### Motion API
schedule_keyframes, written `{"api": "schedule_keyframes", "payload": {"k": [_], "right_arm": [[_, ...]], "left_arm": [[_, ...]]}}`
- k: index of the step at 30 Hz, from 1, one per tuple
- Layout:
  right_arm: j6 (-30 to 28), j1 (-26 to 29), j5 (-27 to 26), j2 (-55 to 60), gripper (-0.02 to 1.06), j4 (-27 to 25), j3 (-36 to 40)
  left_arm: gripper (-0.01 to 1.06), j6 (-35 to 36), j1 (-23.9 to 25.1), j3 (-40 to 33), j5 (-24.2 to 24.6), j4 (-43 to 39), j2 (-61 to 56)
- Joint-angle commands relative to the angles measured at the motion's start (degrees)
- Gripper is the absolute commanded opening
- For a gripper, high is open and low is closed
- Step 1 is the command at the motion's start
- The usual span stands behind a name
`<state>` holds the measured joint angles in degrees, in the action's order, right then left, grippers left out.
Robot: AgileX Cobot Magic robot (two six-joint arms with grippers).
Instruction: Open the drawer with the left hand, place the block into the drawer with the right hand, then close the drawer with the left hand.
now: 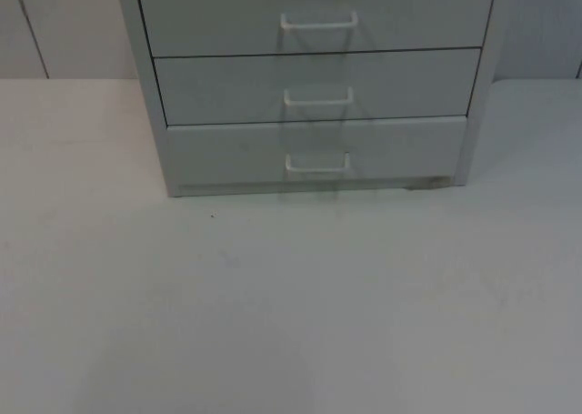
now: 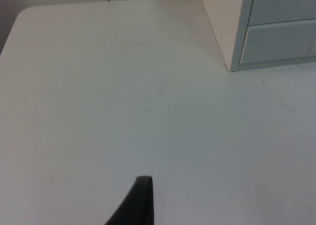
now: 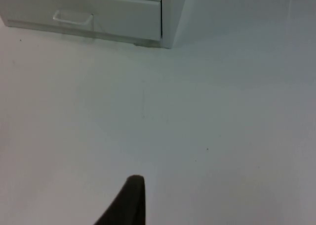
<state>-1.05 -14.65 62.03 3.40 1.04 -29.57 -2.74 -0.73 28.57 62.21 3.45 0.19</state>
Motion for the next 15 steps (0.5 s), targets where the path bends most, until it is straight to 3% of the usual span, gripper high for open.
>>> {"api": "schedule_keyframes", "payload": {"k": [1,15], "right_arm": [[0.14,0.00,-0.18,-0.29,1.05,0.18,0.04],[0.14,1.79,-0.29,-0.39,1.05,-0.06,0.04]], "left_arm": [[1.05,0.30,0.19,-0.22,-0.58,0.01,-0.19],[1.05,0.20,0.19,-0.22,-0.58,0.16,-0.19]]}}
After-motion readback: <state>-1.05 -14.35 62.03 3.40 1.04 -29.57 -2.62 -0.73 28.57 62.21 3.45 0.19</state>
